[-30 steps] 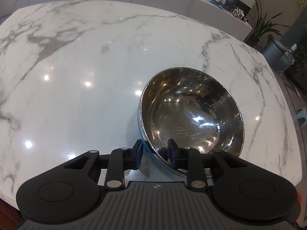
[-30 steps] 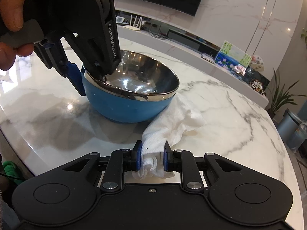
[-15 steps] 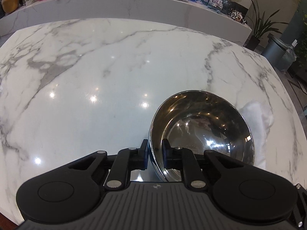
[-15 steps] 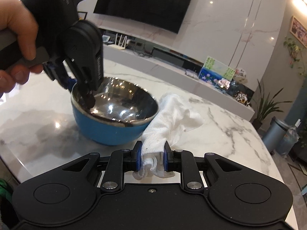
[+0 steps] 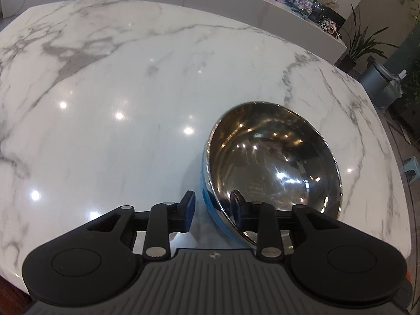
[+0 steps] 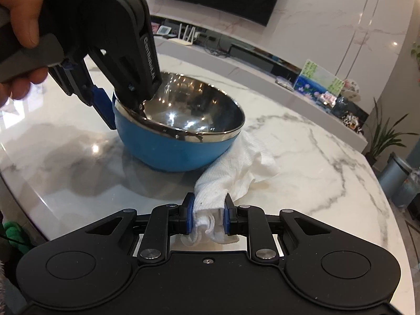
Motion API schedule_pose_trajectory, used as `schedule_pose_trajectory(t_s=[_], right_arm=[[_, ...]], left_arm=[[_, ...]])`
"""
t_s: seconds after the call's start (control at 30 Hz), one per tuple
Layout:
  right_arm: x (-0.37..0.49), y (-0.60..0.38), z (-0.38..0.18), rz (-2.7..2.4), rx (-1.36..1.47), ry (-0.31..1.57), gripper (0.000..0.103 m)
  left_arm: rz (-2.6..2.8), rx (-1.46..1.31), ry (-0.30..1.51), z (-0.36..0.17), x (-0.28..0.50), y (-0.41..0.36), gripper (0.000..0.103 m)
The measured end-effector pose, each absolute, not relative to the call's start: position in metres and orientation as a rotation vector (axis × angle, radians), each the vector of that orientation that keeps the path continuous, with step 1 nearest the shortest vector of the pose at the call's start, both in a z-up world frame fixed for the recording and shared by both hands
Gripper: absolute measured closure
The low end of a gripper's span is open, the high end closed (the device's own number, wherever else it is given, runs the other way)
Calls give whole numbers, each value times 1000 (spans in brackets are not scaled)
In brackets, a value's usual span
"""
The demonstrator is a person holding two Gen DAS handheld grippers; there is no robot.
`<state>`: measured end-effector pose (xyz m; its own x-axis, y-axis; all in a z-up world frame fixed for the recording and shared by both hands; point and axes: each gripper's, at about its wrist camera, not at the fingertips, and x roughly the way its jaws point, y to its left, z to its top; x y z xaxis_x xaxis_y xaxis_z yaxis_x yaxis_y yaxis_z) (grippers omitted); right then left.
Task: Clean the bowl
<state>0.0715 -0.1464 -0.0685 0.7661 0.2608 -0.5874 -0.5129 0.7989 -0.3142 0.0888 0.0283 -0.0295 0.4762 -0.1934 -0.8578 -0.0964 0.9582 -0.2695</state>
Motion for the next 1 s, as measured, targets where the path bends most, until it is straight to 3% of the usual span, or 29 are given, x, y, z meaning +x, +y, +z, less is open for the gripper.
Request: schedule_pose_trajectory(t_s=[0.13,0.27,0.53,1.0], right_arm=[[76,-147,-71,441,-489,557,84],[71,-147,-73,436,-490,553,84],[64,-155,-62,365,-457,463,84],[51,-145,-68,408,-464,476,84]], left_arm=[[-53,-282,1084,-28,88,26,72],[-53,-253,1081,-27,91,22,83],[-37,-209,1048,-22,107,21,89],[-26,-194,1031,-23,116,21,90]])
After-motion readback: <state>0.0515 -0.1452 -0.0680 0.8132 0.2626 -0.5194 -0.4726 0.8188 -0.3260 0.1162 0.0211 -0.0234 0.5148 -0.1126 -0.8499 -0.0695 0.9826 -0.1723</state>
